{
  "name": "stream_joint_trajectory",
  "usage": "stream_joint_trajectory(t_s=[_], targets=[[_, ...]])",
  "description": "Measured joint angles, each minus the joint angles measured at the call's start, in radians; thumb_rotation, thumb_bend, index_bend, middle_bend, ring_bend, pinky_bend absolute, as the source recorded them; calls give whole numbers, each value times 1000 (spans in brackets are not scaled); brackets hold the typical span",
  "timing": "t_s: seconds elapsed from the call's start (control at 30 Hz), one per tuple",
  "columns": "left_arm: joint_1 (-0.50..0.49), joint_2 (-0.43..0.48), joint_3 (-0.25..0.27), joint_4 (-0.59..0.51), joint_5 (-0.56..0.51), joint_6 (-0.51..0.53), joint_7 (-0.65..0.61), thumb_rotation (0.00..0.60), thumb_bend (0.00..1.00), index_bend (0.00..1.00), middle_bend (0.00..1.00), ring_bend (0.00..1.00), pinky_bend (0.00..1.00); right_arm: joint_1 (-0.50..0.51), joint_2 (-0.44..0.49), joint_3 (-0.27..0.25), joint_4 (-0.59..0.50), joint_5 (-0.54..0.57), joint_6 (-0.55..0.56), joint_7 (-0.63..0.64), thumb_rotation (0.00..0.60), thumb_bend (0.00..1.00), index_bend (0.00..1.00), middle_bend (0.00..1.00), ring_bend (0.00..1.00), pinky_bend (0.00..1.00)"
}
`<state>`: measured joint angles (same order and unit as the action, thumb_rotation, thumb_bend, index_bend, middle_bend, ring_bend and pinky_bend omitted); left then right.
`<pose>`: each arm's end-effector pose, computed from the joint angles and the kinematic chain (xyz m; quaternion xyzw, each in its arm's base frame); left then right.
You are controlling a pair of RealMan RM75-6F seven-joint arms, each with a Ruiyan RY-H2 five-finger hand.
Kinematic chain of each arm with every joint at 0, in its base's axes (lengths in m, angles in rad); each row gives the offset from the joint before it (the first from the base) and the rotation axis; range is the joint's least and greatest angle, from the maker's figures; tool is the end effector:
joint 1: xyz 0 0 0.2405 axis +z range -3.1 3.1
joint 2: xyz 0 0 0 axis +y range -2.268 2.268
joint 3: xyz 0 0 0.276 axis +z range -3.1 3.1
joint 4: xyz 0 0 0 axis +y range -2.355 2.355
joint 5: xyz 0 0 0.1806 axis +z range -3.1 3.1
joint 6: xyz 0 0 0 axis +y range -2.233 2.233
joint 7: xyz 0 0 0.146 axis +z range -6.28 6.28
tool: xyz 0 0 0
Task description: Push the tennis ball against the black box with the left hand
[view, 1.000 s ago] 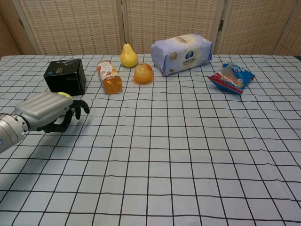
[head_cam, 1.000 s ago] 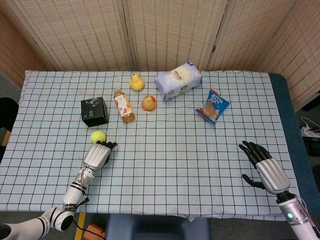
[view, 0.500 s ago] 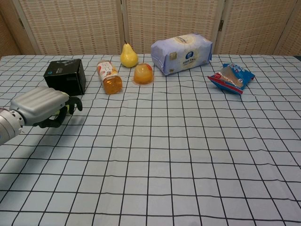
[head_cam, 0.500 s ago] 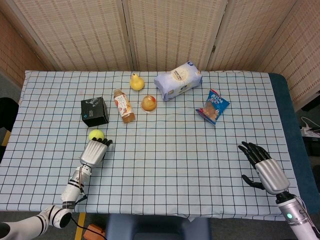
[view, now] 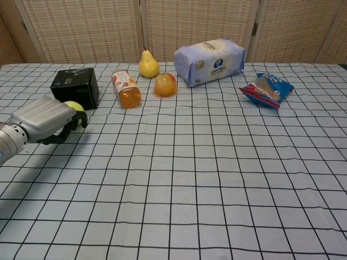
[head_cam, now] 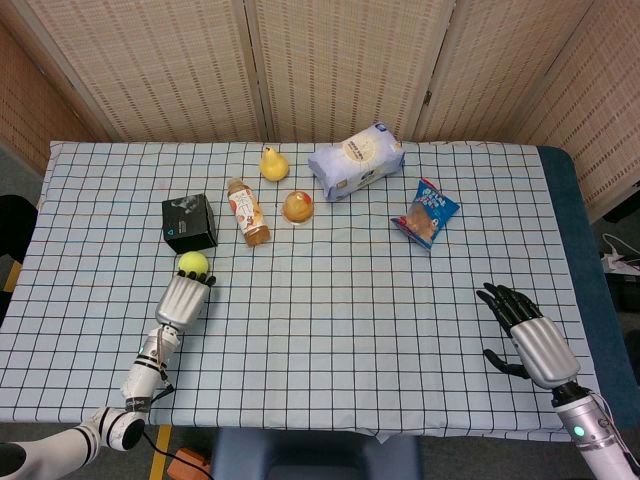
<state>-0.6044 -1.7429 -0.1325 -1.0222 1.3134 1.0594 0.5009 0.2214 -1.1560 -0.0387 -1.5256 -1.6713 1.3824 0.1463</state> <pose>-0.2431 0.3480 -0.0115 -0.7627 -0.2209 -0.2656 0.5467 -0.2965 -0.2046 0.1541 0.6856 -0.3912 0.4093 0.4577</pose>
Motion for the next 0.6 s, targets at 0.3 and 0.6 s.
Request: stream_joint_trajectory(t_s=[0.3,0.6], targets=[[-31,-17,-19,23,-29,-44,-3,600,868,355,385,385,448,1,-2,1,1,5,-5,-5,600,205,18,0,0,109],[-60,-31,-38,53,-86,-107,21,600,845,269,276,282,440,3,-3,2,5,10,-12,-7,600,205,18,0,0,109]])
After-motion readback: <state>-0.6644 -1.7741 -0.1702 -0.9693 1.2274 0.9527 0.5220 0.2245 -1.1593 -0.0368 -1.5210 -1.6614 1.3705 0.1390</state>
